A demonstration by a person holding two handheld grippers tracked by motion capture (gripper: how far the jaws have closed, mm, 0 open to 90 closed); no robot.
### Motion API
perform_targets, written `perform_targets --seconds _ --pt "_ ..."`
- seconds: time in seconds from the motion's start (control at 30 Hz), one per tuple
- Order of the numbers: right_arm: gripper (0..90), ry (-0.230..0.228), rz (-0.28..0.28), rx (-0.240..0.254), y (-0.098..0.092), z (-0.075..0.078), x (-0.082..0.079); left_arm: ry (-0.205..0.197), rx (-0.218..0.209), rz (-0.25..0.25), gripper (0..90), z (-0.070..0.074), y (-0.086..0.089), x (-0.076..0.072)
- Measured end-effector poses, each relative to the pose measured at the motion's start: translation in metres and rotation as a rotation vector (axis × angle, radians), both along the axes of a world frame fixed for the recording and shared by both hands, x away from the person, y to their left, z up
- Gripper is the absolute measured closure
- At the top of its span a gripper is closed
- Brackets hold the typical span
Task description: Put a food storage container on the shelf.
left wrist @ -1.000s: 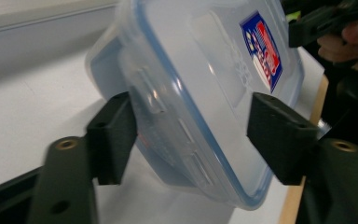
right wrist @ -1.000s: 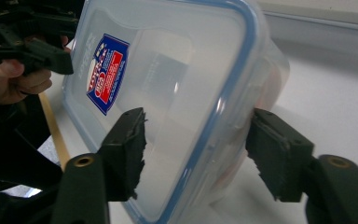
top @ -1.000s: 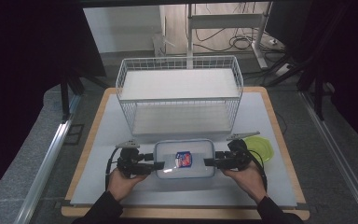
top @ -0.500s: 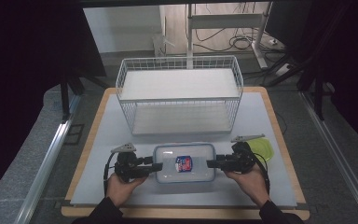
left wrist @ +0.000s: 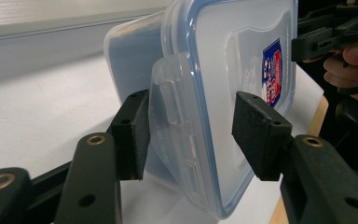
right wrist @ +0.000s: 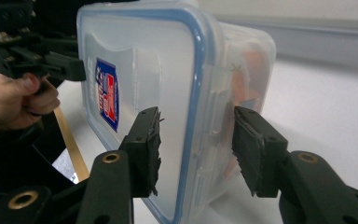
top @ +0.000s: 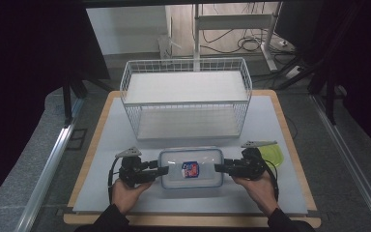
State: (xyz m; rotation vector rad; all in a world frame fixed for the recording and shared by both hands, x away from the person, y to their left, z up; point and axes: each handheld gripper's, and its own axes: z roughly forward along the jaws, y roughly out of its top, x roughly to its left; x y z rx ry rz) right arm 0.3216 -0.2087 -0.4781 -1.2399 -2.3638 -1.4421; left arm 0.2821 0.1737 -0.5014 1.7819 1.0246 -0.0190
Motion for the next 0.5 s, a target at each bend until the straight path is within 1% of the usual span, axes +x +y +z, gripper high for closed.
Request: perform_targets --seconds 0.03,0.07,0.1,0.13,0.2,0.3,0.37,0.5 --pt "53.4 -0.001 -0.003 0.013 0.0 0.001 0.0 -0.007 -0.002 0.002 48.4 0.002 0.0 0.0" --pt "53.4 -0.006 -0.005 0.015 0.0 0.003 0.0 -0.018 -0.001 0.003 48.4 0.006 0.001 0.0" --pt "53.4 -0.006 -0.005 0.015 0.0 0.003 0.0 -0.018 -0.001 0.003 48.4 0.006 0.001 0.0" --pt "53.4 -0.023 -0.003 0.028 0.0 0.008 0.001 -0.033 -0.003 0.004 48.4 0.01 0.001 0.001" --pt "53.4 -0.034 -0.003 0.032 0.0 0.013 0.001 -0.05 0.0 0.004 48.4 0.018 0.003 0.001" --pt "53.4 -0.041 -0.001 0.035 0.001 0.016 0.002 -0.059 0.003 0.002 48.4 0.022 0.004 0.002" --pt "53.4 -0.056 0.0 0.038 0.002 0.023 0.003 -0.077 0.005 0.005 48.5 0.031 0.005 0.004" --pt "53.3 -0.078 0.001 0.043 0.004 0.037 0.007 -0.098 0.008 0.008 48.4 0.046 0.007 0.008"
